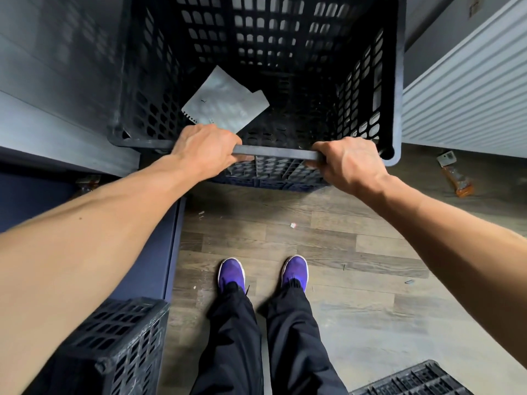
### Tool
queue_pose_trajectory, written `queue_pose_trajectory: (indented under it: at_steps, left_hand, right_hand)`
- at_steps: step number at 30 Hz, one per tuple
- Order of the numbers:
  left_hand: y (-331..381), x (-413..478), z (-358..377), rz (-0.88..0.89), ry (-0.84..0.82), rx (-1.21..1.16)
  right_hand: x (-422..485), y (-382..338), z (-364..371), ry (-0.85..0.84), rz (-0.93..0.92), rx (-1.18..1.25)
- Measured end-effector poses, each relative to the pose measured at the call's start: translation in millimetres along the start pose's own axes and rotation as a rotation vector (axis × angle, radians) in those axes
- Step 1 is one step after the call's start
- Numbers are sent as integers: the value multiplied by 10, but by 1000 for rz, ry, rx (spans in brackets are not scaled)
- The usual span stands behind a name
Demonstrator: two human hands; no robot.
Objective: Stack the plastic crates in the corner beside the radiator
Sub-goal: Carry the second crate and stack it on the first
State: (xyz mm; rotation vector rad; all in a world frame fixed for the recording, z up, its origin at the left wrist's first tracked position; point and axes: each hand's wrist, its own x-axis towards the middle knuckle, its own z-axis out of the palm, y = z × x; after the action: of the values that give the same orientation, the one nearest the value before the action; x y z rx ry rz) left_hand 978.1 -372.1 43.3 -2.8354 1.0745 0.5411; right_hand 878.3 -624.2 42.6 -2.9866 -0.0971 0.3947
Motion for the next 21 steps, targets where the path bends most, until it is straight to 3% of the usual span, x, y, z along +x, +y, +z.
queue_pose_trajectory:
  at_steps: [8, 14, 21]
  left_hand:
    - [-10, -3, -26, -8, 0, -41]
    - [-32, 42, -115, -51, -180, -156]
    - [2, -15, -30, -67, -78, -141]
  right_hand:
    - [25, -5, -31, -32, -10, 15]
    - [80, 24, -103, -145, -2, 34]
    - [31, 9, -65, -76, 0, 25]
